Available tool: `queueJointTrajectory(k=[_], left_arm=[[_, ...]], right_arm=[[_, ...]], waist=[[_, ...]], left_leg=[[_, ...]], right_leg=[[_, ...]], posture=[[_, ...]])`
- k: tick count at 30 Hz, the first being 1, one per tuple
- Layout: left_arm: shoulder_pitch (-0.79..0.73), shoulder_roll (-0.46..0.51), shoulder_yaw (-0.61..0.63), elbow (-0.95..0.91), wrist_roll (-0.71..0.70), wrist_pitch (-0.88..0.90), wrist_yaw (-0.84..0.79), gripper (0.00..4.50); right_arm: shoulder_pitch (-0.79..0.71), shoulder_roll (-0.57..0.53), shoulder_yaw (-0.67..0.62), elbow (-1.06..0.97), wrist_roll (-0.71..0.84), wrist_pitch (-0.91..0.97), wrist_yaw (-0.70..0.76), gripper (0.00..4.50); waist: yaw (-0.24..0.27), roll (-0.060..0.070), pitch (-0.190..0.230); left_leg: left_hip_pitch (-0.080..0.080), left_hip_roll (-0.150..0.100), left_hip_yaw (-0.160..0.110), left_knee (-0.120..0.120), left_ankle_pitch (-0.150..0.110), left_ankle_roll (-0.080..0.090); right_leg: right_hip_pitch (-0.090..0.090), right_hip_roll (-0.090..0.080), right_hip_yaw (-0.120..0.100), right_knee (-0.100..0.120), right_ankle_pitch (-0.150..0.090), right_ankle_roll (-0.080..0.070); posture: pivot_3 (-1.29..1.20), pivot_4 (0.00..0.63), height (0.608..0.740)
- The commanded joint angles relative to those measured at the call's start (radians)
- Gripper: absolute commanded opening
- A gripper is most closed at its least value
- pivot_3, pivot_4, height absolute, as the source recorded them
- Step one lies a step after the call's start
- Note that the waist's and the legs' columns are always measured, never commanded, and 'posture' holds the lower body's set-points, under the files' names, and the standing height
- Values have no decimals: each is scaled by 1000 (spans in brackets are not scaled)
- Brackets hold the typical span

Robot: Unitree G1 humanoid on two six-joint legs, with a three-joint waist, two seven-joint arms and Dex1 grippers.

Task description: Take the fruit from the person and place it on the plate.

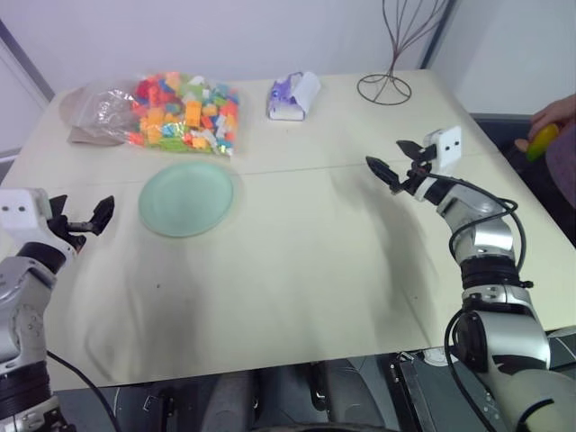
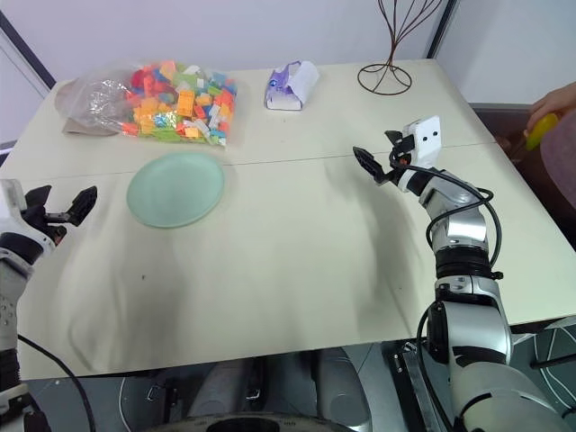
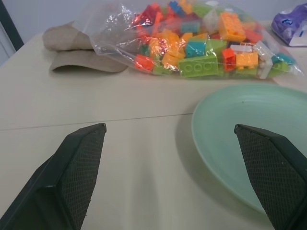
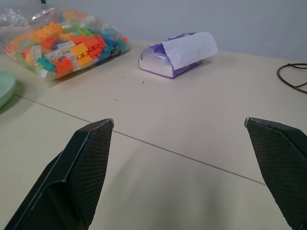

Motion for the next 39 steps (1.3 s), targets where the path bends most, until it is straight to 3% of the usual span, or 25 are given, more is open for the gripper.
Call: queueJointTrajectory(k=[1, 39], left_arm=[[2, 21, 39, -15, -15, -24, -15, 4500], [-1, 28, 62, -10, -16, -49, -28, 4500]], right_arm=[[-4, -12, -17, -8, 11, -15, 0, 4495], [-10, 1, -7, -2, 3, -15, -13, 4495]], waist=[[0, 0, 0], [-1, 0, 0]], left_leg=[[0, 0, 0, 0, 0, 0], [0, 0, 0, 0, 0, 0]], right_leg=[[0, 0, 0, 0, 0, 0], [0, 0, 0, 0, 0, 0]], posture=[[0, 150, 740], [0, 150, 740]])
